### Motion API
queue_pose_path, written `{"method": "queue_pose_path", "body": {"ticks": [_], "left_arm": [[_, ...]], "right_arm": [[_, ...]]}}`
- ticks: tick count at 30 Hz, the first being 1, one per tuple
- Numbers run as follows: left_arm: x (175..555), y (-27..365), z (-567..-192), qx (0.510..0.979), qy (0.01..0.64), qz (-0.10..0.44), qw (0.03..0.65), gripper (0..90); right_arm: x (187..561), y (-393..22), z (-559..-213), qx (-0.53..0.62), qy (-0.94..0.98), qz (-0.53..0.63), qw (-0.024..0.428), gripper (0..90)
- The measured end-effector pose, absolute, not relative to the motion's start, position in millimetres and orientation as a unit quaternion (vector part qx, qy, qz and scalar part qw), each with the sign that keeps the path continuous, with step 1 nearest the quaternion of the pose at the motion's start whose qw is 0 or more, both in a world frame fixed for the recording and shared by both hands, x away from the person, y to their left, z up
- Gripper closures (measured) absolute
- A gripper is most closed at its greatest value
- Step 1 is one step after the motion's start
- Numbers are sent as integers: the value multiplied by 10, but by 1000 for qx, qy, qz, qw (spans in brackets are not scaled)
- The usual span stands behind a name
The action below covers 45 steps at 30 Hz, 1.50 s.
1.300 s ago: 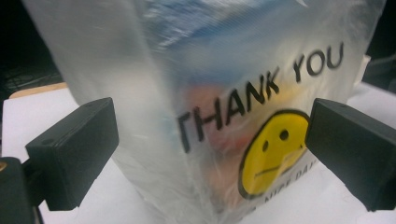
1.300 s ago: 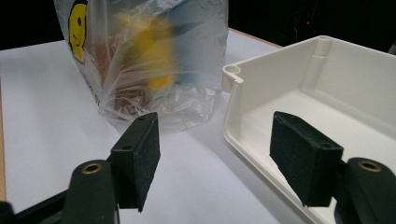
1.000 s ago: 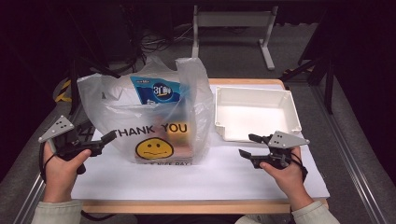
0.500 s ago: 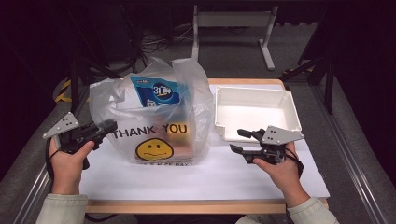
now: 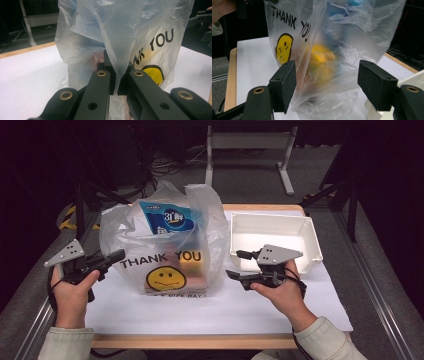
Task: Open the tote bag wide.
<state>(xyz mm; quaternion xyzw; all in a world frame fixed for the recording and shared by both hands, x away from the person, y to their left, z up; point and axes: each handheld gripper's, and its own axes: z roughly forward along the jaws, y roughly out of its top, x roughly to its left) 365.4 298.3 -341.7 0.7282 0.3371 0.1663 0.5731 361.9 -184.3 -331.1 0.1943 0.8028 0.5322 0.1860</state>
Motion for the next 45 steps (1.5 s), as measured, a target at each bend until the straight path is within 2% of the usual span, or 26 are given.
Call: {"method": "queue_pose_path", "body": {"ticks": [15,26,30,35,36,39,45], "left_arm": [[3646,2958,-3407,732,335,173,568,897],[3664,2933,-3411,735,327,170,569,897],[3661,2941,-3411,734,328,170,570,896],[3660,2944,-3411,734,327,170,570,896],[3659,2945,-3410,735,327,170,570,896],[3662,2952,-3414,734,326,170,571,895],[3651,2958,-3422,733,327,170,572,895]], "right_arm": [[3801,-1452,-3163,178,789,551,204,301],[3907,-1205,-3043,175,783,551,228,325],[3947,-1156,-3023,179,787,541,239,431],[3980,-1118,-3004,171,793,531,245,691],[3980,-1118,-3004,171,793,531,245,691],[3980,-1174,-3018,167,794,529,248,900],[3941,-1242,-3021,168,790,539,239,900]]}}
